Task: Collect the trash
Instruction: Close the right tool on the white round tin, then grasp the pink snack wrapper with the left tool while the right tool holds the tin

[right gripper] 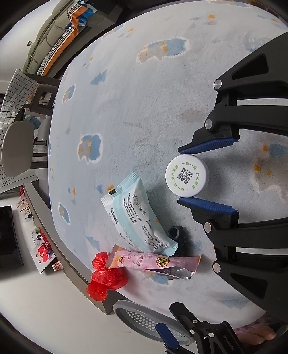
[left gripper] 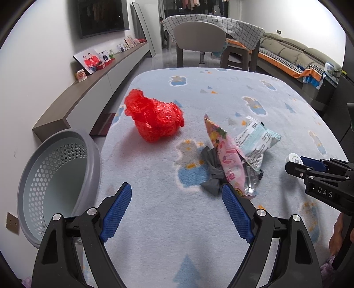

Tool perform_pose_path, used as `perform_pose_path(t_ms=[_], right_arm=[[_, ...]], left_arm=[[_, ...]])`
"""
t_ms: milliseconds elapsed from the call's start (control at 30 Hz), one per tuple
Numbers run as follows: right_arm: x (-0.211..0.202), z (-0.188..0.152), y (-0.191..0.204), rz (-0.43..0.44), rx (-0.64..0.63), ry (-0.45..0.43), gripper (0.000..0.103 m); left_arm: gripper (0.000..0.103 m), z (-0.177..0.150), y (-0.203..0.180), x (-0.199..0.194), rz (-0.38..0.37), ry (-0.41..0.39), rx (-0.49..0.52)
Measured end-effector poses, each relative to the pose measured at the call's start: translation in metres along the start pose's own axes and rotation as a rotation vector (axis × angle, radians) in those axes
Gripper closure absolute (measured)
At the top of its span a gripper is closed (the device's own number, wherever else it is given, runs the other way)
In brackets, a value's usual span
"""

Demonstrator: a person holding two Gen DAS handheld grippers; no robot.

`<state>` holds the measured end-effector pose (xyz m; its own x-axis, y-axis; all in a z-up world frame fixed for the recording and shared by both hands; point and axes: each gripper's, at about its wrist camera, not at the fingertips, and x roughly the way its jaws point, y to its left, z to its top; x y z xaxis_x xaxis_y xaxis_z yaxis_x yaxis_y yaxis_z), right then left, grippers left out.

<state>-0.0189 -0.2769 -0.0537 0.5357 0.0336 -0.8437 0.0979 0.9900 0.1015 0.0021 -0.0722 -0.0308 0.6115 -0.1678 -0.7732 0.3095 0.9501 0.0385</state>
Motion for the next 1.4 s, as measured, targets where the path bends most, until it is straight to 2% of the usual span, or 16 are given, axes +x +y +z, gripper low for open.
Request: perform_pose_path(t_ms=[700, 1400], right_arm=[[-0.028, -0.006, -0.035, 0.01, 0.071, -0.047, 0.064], [-0.027, -0.007, -0.043, 0.008, 0.079, -0.039, 0.064]], left_arm=[[0.021, 0.012, -0.049, -0.002, -0.009, 0.002, 0.025], [0.021, 0.024, -0.054, 0.005, -0.014, -0.007, 0.031]])
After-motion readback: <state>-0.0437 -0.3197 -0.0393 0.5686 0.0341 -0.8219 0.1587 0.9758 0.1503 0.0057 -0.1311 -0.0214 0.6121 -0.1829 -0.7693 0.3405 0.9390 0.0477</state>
